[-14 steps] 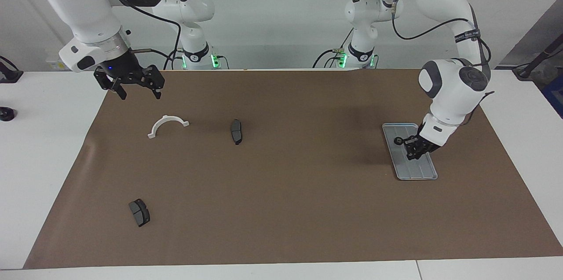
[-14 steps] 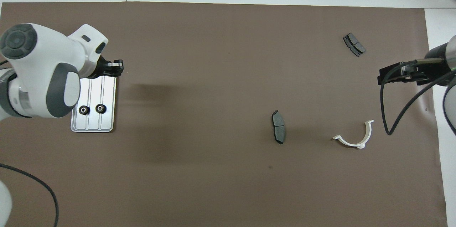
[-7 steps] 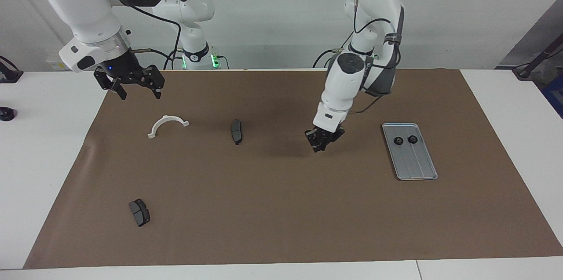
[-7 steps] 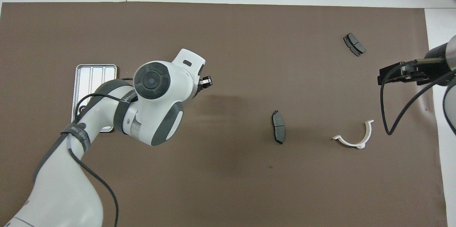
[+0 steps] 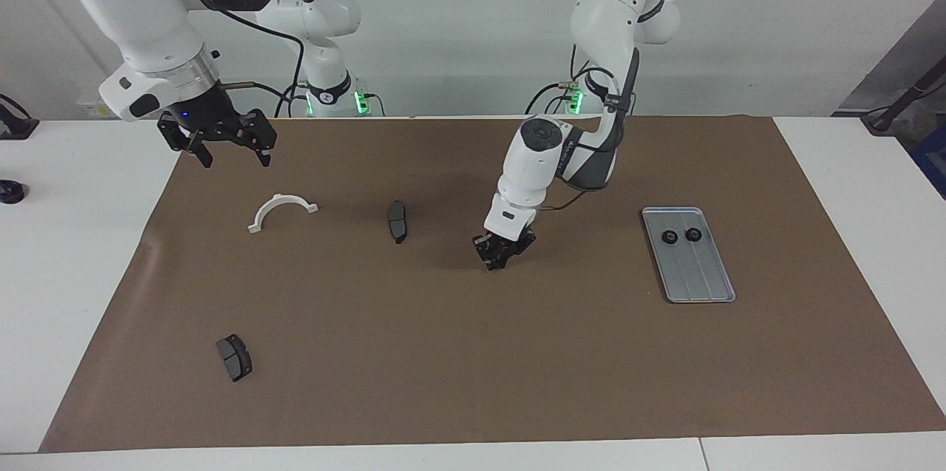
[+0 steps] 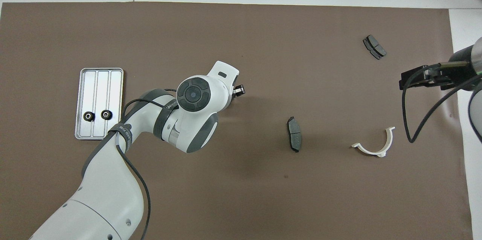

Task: Place bearing gear from tray to pile
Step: 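Carry the gear with the left gripper to mid-table and release it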

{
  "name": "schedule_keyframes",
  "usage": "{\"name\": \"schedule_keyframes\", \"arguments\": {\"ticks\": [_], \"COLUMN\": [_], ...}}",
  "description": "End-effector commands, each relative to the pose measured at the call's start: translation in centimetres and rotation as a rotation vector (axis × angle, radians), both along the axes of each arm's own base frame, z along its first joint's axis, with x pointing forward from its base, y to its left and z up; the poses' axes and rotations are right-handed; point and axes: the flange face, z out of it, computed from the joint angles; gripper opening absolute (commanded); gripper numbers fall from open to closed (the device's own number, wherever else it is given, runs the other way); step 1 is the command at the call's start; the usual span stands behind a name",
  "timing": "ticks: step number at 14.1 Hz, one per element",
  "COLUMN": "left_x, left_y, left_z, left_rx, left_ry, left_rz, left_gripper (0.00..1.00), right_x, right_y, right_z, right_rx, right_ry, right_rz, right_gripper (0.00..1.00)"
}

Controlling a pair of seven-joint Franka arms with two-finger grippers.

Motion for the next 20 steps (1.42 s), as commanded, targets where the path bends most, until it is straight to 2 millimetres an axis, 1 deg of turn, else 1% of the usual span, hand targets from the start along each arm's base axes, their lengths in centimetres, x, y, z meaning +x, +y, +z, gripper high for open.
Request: {"name": "schedule_keyframes", "arguments": {"ticks": [1, 2, 3, 4, 5, 6, 8, 9, 10, 11, 12, 13, 15, 17, 18, 19, 20], "left_x": [0.5, 0.9, 1.3, 2.5, 3.3, 4.3, 5.4, 5.8, 6.1, 6.2, 5.8, 5.0, 2.9, 0.7, -0.1, -0.4, -0.7], "left_y": [-0.1, 0.8, 2.3, 5.8, 9.4, 13.2, 19.3, 22.2, 25.7, 28.8, 32.1, 34.4, 36.7, 38.2, 38.6, 38.6, 38.6], "left_z": [1.0, 1.8, 4.1, 5.8, 8.2, 9.6, 11.6, 12.1, 12.1, 11.9, 11.0, 10.1, 7.6, 5.1, 4.4, 4.0, 3.6], "left_rx": [0.005, 0.013, 0.024, 0.045, 0.064, 0.080, 0.097, 0.110, 0.130, 0.143, 0.151, 0.156, 0.159, 0.156, 0.156, 0.156, 0.156], "left_ry": [0.013, 0.028, 0.033, 0.061, 0.087, 0.112, 0.139, 0.151, 0.170, 0.185, 0.199, 0.203, 0.177, 0.145, 0.149, 0.155, 0.165], "left_rz": [0.052, 0.086, 0.103, 0.150, 0.195, 0.251, 0.332, 0.333, 0.292, 0.234, 0.202, 0.179, 0.181, 0.212, 0.222, 0.234, 0.240], "left_gripper": [1.00, 1.00, 1.00, 1.00, 1.00, 1.00, 1.00, 1.00, 1.00, 1.00, 1.00, 1.00, 1.00, 1.00, 1.00, 0.88, 0.72], "right_x": [-0.7, -0.7, -0.7, -0.7, -0.7, -0.7, -0.7, -0.7, -0.7, -0.7, -0.7, -0.7, -0.7, -0.7, -0.7, -0.7, -0.7], "right_y": [0.0, 0.0, 0.0, 0.0, 0.0, 0.0, 0.0, 0.0, 0.0, 0.0, 0.0, 0.0, 0.0, 0.0, 0.0, 0.0, 0.0], "right_z": [0.1, 0.2, 0.2, 0.1, 0.2, 0.1, 0.1, 0.1, 0.1, 0.1, 0.2, 0.2, 0.1, 0.2, 0.2, 0.1, 0.2], "right_rx": [0.015, 0.015, 0.015, 0.015, 0.015, 0.015, 0.015, 0.015, 0.015, 0.015, 0.015, 0.015, 0.015, 0.015, 0.015, 0.015, 0.015], "right_ry": [0.004, 0.003, 0.003, 0.004, 0.003, 0.004, 0.004, 0.004, 0.004, 0.004, 0.003, 0.003, 0.004, 0.003, 0.003, 0.004, 0.003], "right_rz": [0.011, 0.011, 0.011, 0.011, 0.011, 0.011, 0.011, 0.011, 0.011, 0.011, 0.011, 0.011, 0.011, 0.011, 0.011, 0.011, 0.011], "right_gripper": [1.00, 1.00, 1.00, 1.00, 1.00, 1.00, 1.00, 1.00, 1.00, 1.00, 1.00, 1.00, 1.00, 1.00, 1.00, 1.00, 1.00]}}
